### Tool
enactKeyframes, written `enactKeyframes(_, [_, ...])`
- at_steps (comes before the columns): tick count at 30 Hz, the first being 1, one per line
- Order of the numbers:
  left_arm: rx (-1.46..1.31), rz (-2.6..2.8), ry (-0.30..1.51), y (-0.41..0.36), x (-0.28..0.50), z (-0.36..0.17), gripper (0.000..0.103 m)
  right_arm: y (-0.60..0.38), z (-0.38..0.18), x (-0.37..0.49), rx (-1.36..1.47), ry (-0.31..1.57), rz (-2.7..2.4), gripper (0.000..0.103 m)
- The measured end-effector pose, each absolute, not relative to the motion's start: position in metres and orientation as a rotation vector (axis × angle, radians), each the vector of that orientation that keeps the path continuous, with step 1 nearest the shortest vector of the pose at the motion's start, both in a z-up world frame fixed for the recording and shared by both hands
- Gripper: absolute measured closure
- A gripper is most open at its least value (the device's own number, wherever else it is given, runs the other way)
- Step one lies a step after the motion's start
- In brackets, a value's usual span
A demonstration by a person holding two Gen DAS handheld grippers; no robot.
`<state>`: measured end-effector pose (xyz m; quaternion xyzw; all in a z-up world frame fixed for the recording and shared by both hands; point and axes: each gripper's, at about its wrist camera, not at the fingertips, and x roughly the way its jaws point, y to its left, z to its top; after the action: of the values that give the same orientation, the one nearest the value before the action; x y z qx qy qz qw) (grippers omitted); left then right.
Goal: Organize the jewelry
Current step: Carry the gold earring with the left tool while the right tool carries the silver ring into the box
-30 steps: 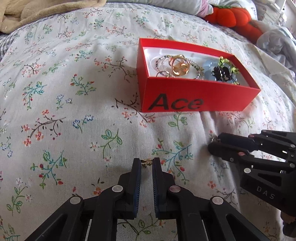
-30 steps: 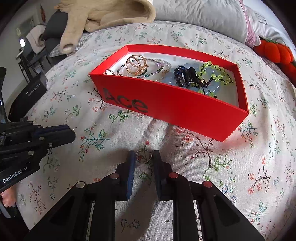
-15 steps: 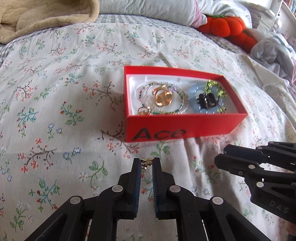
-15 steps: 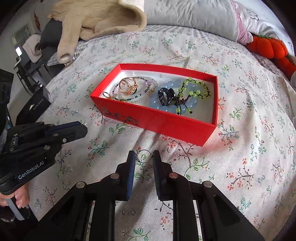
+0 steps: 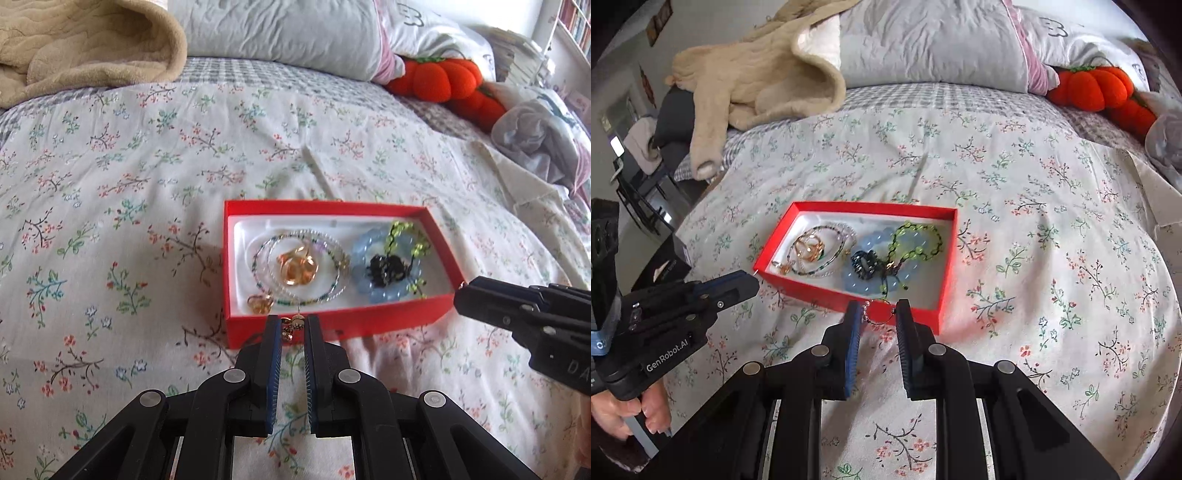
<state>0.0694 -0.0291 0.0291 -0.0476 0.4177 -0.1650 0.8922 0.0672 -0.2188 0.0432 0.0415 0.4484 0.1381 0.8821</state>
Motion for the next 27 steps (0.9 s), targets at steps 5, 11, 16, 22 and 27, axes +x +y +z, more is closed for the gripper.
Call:
enactKeyframes(5, [-0.105,-0.358,0.853,-0.039,0.077,0.031,0.097,-0.236,0.046,0.079,0.141,0.93,0.258,0.083])
enactKeyframes(11, [-0.102,-0.366,0.858,-0.05,0.09,0.025,0.097,-0.244,0.041,0.088,0.159,0.943,0.238,0.083])
enactKeyframes(16, [-0.101,-0.378,0.866,-0.057,0.098,0.02,0.097,-0.243,0.041,0.088,0.152,0.939,0.245,0.083])
enactKeyframes(22, [-0.089,-0.405,0.86,-0.065,0.102,0.019,0.096,-0.244,0.038,0.092,0.153,0.943,0.248,0.083])
enactKeyframes(27, [-0.085,-0.403,0.864,-0.067,0.102,0.02,0.077,-0.246,0.036,0.096,0.154,0.948,0.247,0.083])
